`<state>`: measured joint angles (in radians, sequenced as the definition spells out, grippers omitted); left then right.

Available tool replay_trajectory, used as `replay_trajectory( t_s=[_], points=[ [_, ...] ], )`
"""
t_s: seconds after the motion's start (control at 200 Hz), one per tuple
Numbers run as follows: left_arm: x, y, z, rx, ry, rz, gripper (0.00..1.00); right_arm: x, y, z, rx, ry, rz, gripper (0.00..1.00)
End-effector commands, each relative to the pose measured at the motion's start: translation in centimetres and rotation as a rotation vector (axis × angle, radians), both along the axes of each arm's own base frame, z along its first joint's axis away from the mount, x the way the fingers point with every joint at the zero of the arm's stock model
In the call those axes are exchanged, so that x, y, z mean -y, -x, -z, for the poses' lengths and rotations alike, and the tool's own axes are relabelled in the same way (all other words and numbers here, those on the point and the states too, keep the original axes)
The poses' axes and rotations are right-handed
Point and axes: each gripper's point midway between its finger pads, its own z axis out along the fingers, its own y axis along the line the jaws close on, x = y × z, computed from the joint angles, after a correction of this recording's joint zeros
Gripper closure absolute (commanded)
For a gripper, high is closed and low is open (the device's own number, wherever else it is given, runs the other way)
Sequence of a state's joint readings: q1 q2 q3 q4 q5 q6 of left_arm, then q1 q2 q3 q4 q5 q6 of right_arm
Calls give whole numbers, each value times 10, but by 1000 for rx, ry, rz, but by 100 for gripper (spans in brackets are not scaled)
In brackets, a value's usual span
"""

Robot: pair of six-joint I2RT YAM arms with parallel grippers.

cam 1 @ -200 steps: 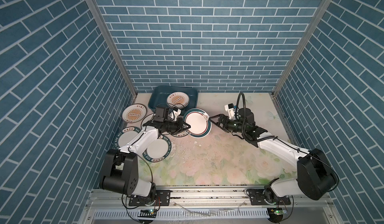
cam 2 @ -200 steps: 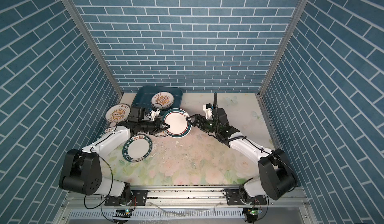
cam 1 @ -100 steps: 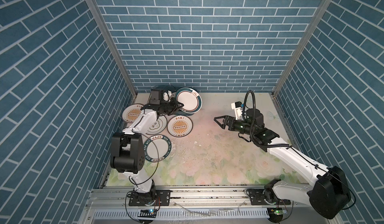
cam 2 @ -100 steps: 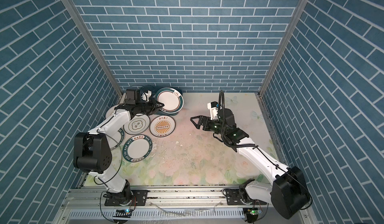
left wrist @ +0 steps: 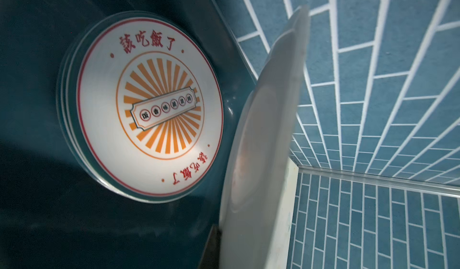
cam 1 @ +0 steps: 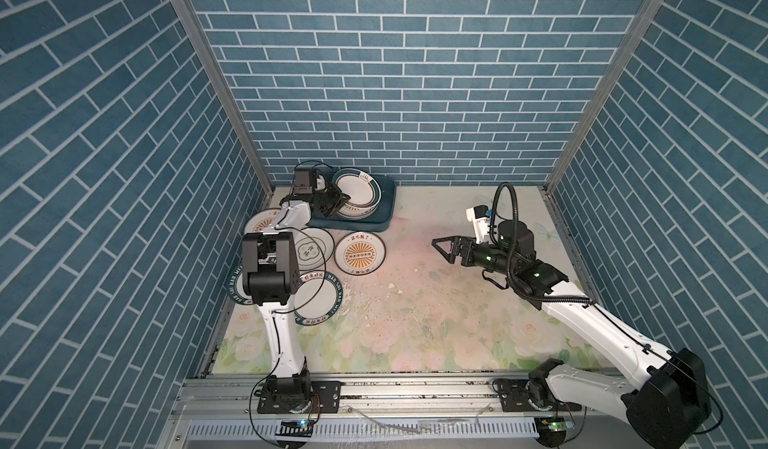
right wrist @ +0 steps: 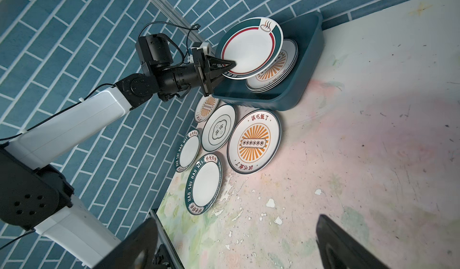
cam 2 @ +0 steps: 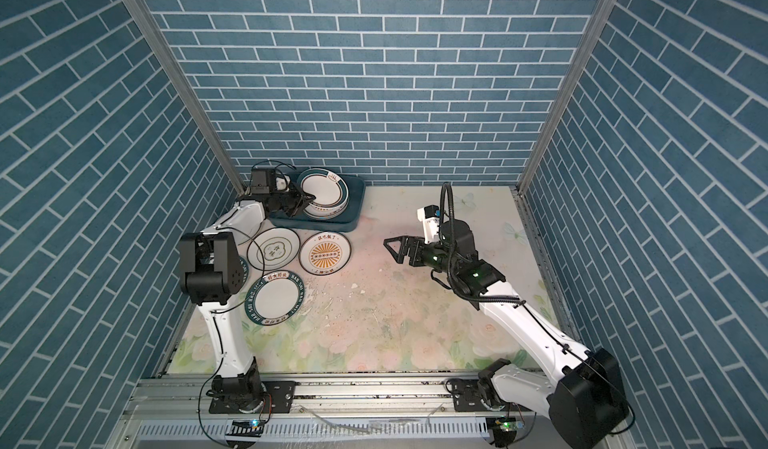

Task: Place the plates into the plastic bin on the countertop
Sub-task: 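Carry the plate into the bin with the left gripper while the right arm withdraws, then lower the plate onto the stack in the bin and open the left gripper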

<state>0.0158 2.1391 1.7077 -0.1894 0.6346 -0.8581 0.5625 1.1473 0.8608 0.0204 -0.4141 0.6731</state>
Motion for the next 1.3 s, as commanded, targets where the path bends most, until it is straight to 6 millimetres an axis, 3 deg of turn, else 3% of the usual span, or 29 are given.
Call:
replay_trajectory(
  t_s=[0.0, 0.325, 0.615, 0.885, 1.16, 1.29],
  points=[
    [3, -18, -11, 40, 22, 0, 100, 2, -8, 11, -13, 37, 28, 2],
    [0, -36, 21, -19, 19, -16, 100, -6, -23, 25, -70, 42, 45, 1],
    [0, -37, 38, -73, 2, -27, 100, -8, -29, 32, -85, 44, 61, 2],
    [0, -37, 45, -107, -6, -35, 83, -5, -29, 36, -89, 61, 73, 2],
    [0, -36, 51, -137, -26, -32, 59, 8, -30, 42, -92, 86, 132, 1],
    [-2, -32, 50, -149, -48, -23, 40, 12, -29, 41, -91, 82, 147, 2]
  ],
)
